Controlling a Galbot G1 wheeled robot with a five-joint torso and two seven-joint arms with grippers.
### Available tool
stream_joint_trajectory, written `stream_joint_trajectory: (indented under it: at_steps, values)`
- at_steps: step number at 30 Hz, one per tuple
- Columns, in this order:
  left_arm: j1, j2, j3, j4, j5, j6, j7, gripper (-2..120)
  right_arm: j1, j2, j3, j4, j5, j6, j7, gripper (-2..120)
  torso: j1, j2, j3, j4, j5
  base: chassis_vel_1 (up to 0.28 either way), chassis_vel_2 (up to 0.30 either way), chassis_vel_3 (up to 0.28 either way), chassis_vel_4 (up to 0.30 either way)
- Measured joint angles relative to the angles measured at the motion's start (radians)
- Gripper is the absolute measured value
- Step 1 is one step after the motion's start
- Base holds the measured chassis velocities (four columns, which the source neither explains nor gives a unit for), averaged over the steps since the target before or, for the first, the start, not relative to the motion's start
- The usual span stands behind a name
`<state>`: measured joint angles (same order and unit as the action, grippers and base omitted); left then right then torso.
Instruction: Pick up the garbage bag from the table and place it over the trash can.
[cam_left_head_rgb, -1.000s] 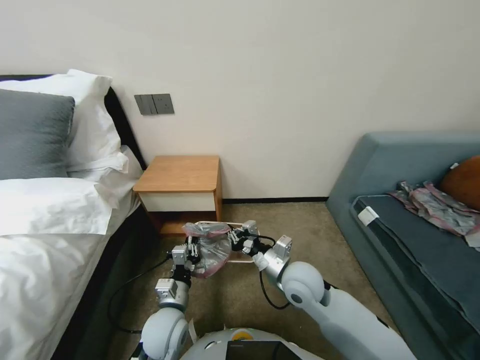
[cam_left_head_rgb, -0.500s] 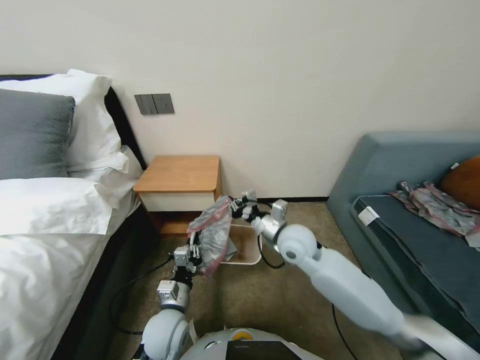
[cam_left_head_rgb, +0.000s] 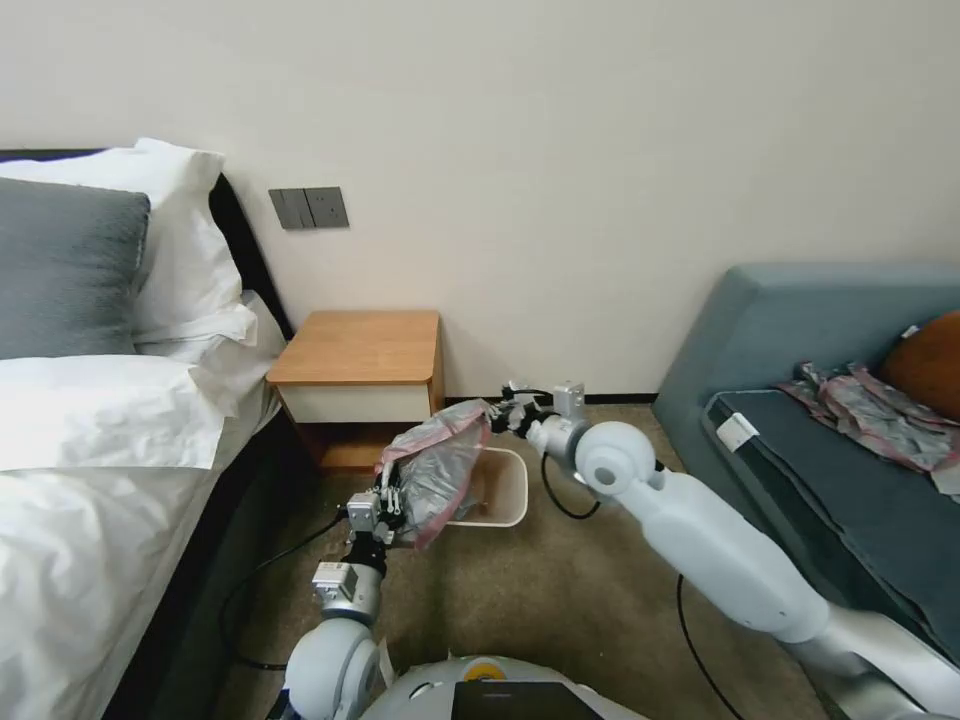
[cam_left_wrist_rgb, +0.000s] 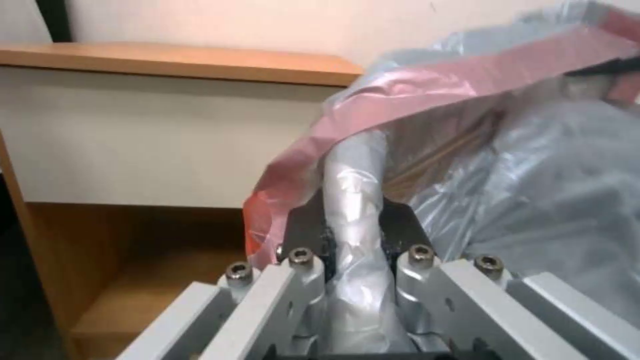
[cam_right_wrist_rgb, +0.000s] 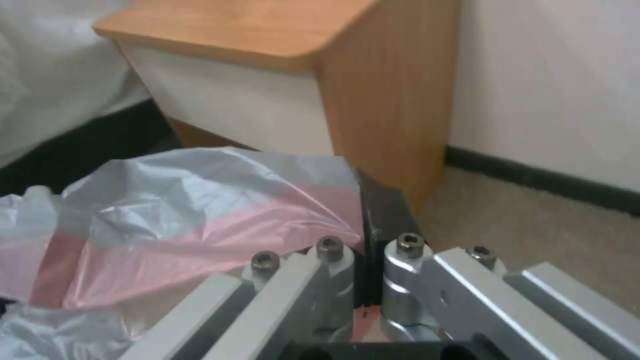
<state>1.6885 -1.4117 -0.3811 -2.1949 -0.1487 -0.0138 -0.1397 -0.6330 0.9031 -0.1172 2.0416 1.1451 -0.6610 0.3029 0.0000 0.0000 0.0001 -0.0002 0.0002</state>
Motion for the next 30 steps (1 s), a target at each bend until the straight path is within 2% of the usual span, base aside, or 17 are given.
stream_joint_trajectory:
  at_steps: [7, 10, 13, 14, 18, 20, 22, 24, 26, 29, 30]
  values:
    - [-0.003, -0.003, 0.000, 0.005, -0.004, -0.004, 0.005, 7, -0.004, -0.019, 0.027, -0.001, 0.032, -0.043, -0.008, 0, 0.000, 0.000, 0.000, 0.0003, -0.0001, 0.000, 0.000, 0.000, 0.000]
    - [-0.003, -0.003, -0.001, 0.006, -0.005, -0.005, 0.005, 7, -0.009, -0.021, 0.028, 0.004, 0.029, -0.057, -0.009, 6, 0.000, 0.000, 0.000, 0.0003, -0.0002, 0.000, 0.000, 0.000, 0.000]
    - [-0.005, -0.002, -0.006, 0.007, -0.010, -0.005, 0.005, 7, -0.019, -0.033, 0.032, 0.016, 0.002, -0.055, -0.026, 21, 0.000, 0.000, 0.000, 0.0003, -0.0001, 0.000, 0.000, 0.000, 0.000]
    - [-0.005, -0.002, -0.006, 0.007, -0.010, -0.005, 0.005, 7, -0.019, -0.033, 0.032, 0.016, 0.002, -0.055, -0.026, 21, 0.000, 0.000, 0.000, 0.0003, -0.0001, 0.000, 0.000, 0.000, 0.000]
    - [-0.011, 0.005, -0.014, 0.013, -0.020, -0.001, 0.004, 7, -0.044, -0.080, 0.043, 0.059, -0.097, -0.017, -0.147, 38, 0.000, 0.000, 0.000, 0.0003, -0.0002, 0.000, 0.000, 0.000, 0.000]
    - [-0.012, 0.006, -0.015, 0.013, -0.022, -0.001, 0.003, 7, -0.050, -0.089, 0.045, 0.069, -0.108, -0.011, -0.161, 41, 0.000, 0.000, 0.000, 0.0002, -0.0002, 0.000, 0.000, 0.000, 0.000]
    - [-0.016, 0.008, -0.017, 0.014, -0.027, 0.002, 0.000, 7, -0.071, -0.113, 0.059, 0.104, -0.148, -0.004, -0.188, 53, 0.000, 0.000, 0.000, 0.0003, -0.0002, 0.000, 0.000, 0.000, 0.000]
    - [-0.016, 0.008, -0.018, 0.014, -0.028, 0.002, 0.000, 7, -0.075, -0.118, 0.062, 0.108, -0.161, -0.002, -0.197, 54, 0.000, 0.000, 0.000, 0.0003, -0.0002, 0.000, 0.000, 0.000, 0.000]
    - [-0.018, 0.010, -0.020, 0.014, -0.033, 0.005, -0.001, 7, -0.106, -0.143, 0.076, 0.126, -0.255, 0.022, -0.271, 67, 0.000, 0.000, 0.000, 0.0002, -0.0001, 0.000, 0.000, 0.000, 0.000]
    - [-0.019, 0.012, -0.021, 0.014, -0.037, 0.007, -0.001, 7, -0.127, -0.157, 0.078, 0.131, -0.336, 0.054, -0.317, 73, 0.000, 0.000, 0.000, 0.0000, -0.0002, 0.000, 0.000, 0.000, 0.000]
    - [-0.020, 0.013, -0.023, 0.014, -0.039, 0.010, -0.001, 7, -0.145, -0.167, 0.078, 0.133, -0.428, 0.099, -0.363, 80, 0.000, 0.000, 0.000, 0.0000, 0.0000, 0.000, 0.000, 0.000, 0.000]
